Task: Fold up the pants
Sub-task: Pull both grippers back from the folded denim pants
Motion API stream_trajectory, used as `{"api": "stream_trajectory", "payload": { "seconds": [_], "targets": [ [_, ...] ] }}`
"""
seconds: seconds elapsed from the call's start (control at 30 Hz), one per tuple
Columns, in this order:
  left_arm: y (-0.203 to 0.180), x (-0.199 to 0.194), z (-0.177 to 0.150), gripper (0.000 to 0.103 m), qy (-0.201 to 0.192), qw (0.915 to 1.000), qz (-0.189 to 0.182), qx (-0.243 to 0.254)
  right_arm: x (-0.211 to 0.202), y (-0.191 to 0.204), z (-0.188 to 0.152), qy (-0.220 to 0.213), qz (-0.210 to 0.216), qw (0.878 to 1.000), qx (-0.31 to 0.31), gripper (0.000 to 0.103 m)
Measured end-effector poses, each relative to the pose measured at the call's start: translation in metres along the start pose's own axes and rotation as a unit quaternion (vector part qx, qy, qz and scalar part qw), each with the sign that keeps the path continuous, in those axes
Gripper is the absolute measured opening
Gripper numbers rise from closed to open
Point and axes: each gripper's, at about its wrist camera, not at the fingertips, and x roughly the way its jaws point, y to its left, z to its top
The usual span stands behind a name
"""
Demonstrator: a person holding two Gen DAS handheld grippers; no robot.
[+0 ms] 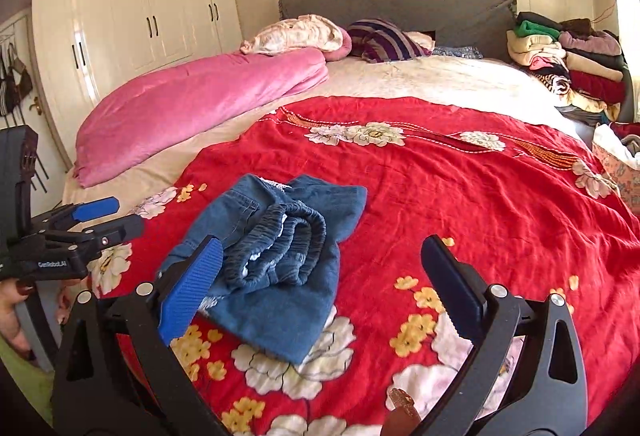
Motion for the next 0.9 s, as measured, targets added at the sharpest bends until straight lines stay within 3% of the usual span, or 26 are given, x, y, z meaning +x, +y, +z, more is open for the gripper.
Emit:
{"api": "stream_trajectory", "payload": {
  "seconds": [0.33, 0.73, 0.9],
  "targets": [
    [-0.003, -0.026, -0.024, 0.099, 0.005, 0.9999, 0.006, 0.006, -0.036, 0.002, -0.017, -0.013, -0.006, 1.0, -0.012, 0.094],
    [-0.009, -0.036, -0.053, 0.099, 0.027, 0.9996, 0.002, 0.009, -0.047, 0.003, -0.047, -0.003, -0.03, 1.0, -0.005, 0.094],
    [-0.013, -0.028, -0.071, 0.099, 0.046, 0.9989, -0.003, 0.004, -0.041, 0.005, -0.064, 0.02, -0.027, 0.999, -0.001, 0.094]
  ]
}}
